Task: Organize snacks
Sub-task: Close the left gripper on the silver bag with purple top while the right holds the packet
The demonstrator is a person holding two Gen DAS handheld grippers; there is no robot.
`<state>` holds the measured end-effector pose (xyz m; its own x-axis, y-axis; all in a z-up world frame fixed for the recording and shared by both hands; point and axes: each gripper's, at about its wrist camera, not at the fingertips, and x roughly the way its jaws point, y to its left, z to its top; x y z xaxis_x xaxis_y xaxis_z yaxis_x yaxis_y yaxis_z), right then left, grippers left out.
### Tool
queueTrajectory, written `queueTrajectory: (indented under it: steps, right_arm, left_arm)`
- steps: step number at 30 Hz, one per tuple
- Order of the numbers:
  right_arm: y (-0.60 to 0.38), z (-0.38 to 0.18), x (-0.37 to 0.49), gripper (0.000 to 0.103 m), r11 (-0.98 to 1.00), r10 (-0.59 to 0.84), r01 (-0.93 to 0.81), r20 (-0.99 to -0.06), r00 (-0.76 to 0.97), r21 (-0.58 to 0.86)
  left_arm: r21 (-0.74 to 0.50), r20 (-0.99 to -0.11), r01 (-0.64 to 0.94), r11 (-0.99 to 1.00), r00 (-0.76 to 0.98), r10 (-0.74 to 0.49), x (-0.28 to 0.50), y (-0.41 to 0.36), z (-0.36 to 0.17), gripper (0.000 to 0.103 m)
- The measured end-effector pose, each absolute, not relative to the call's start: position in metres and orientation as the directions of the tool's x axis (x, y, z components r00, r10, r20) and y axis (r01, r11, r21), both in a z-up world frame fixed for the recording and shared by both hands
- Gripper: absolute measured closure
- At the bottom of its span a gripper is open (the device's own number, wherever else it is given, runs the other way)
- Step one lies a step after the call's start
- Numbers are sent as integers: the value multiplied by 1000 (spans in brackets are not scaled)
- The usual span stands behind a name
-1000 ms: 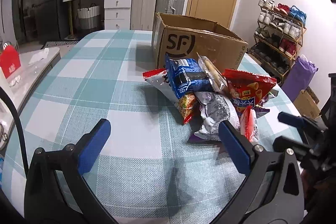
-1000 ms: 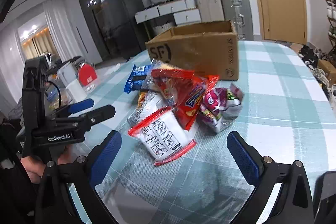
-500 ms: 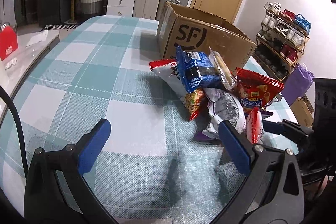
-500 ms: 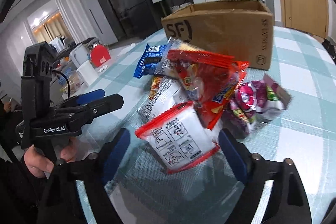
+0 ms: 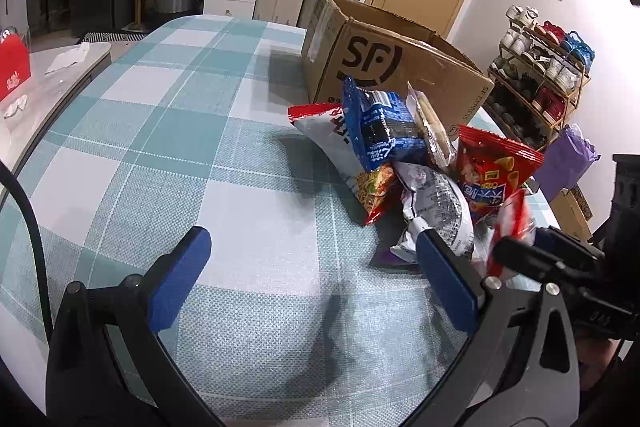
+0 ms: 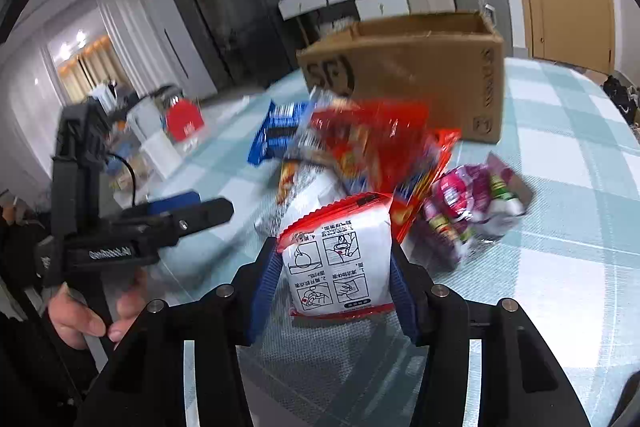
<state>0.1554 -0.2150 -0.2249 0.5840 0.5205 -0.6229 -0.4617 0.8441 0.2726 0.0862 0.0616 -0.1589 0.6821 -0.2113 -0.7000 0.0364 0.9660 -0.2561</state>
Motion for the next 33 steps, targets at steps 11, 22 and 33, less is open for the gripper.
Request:
queueTrajectory:
  steps: [11, 22, 33]
  right_arm:
    - [-233, -210, 138, 52, 860, 507, -432, -538, 673, 270]
    - [-251, -206, 130, 52, 868, 494, -386, -485, 721, 311]
    - [-270, -201, 120, 51, 875, 463, -330, -412, 785, 354]
  left_arm:
    - [-253, -720, 19, 967, 665, -201, 89, 62, -163, 1]
    - [-245, -675, 83, 966, 701, -231, 81, 53, -150, 1]
    - [-265, -667, 217, 939, 662, -341, 103, 12, -113, 1]
